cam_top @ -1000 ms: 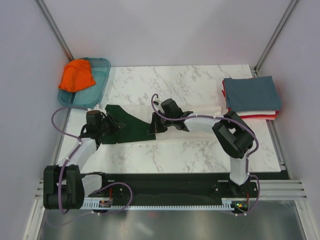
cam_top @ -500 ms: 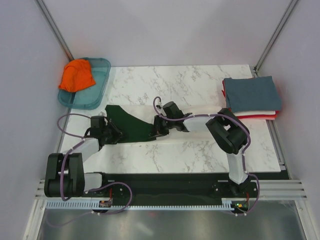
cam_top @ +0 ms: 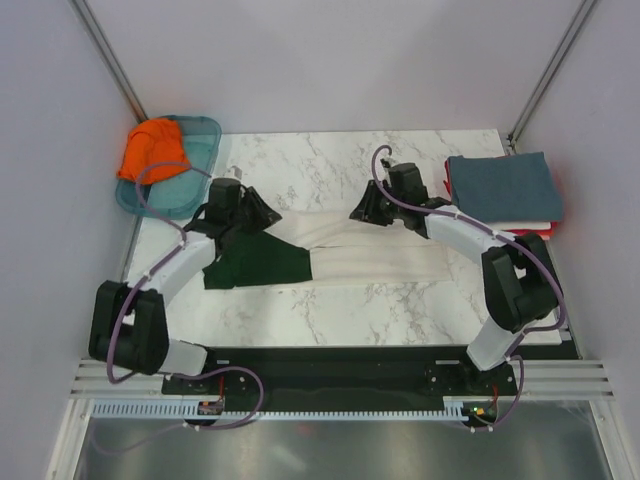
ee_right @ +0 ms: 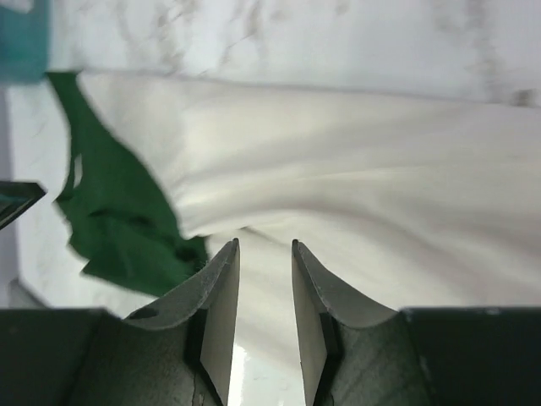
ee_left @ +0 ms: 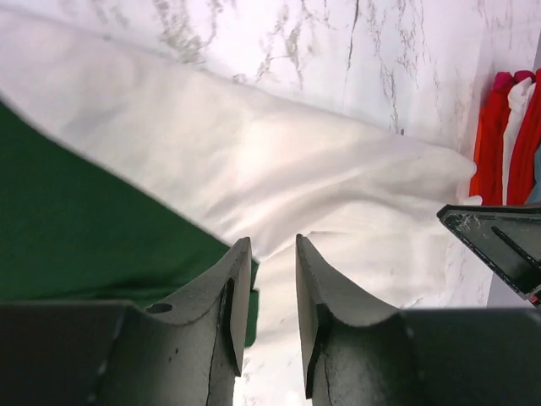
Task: Fold and stack the t-shirts
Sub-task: Fold the tshirt
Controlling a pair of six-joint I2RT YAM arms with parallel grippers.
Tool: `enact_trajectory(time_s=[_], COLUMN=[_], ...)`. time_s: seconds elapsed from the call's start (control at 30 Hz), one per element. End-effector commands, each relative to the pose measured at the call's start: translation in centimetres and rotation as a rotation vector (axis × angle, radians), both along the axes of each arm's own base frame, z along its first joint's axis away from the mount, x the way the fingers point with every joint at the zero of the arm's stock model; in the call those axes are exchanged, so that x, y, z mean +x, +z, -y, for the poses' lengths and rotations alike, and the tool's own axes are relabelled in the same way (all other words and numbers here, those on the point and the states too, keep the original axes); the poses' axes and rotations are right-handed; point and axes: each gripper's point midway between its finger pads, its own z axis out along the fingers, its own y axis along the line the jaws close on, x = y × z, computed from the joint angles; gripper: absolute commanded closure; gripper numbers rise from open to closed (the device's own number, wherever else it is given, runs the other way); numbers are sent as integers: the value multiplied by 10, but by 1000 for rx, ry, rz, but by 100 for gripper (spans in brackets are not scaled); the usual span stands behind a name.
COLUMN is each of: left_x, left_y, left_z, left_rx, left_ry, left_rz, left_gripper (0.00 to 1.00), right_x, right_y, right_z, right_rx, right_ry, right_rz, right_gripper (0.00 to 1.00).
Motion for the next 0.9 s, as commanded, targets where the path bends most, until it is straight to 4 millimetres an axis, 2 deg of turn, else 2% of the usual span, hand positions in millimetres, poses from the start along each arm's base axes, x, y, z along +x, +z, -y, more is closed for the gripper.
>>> enact_trajectory(time_s=[0.0,0.03,0.07,0.1,0.13,0.17,0.27,0.33,0.4,0.47,0.53,0.67,0.77,0.87], left_x=[30,36,42,53,58,62,77,83,85,86,86,83,83,84], left_y=[1,-2,-25,-19,-25,-44,-57,-74,-88,-96,-105,-115,-119,-119], left_z=[33,40,46,53,59,62,68,69,67,62,56,49,44,38], left_rx=[-7,-11,-1,-15,-27,-26,-28,-17,-5,4,-1,-7,-3,7], left_ry=[-43,-58,-65,-67,-78,-84,-80,-77,-64,-41,-9,21,41,53], left_rz=[-8,-17,-74,-63,-74,-111,-128,-158,-190,-214,-241,-276,-288,-287], left_gripper=[65,65,66,66,66,66,66,66,67,67,67,66,66,66], right_x=[10,15,21,24,29,33,45,48,45,39,34,2,-13,-20], right_y=[-15,-17,-17,-17,-17,-19,-26,-30,-40,-53,-63,-84,-86,-74], right_z=[56,68,84,92,106,117,136,145,150,164,177,209,231,242], right_rx=[-228,-254,-301,-320,-334,-354,-378,-404,-438,-485,-502,-554,-552,-546], right_ry=[-149,-188,-248,-276,-319,-349,-396,-420,-432,-466,-506,-603,-685,-735], right_rz=[19,17,20,24,22,22,2,-7,-34,-66,-101,-161,-178,-139], right_gripper=[62,62,63,64,64,65,66,67,68,69,76,81,89,92])
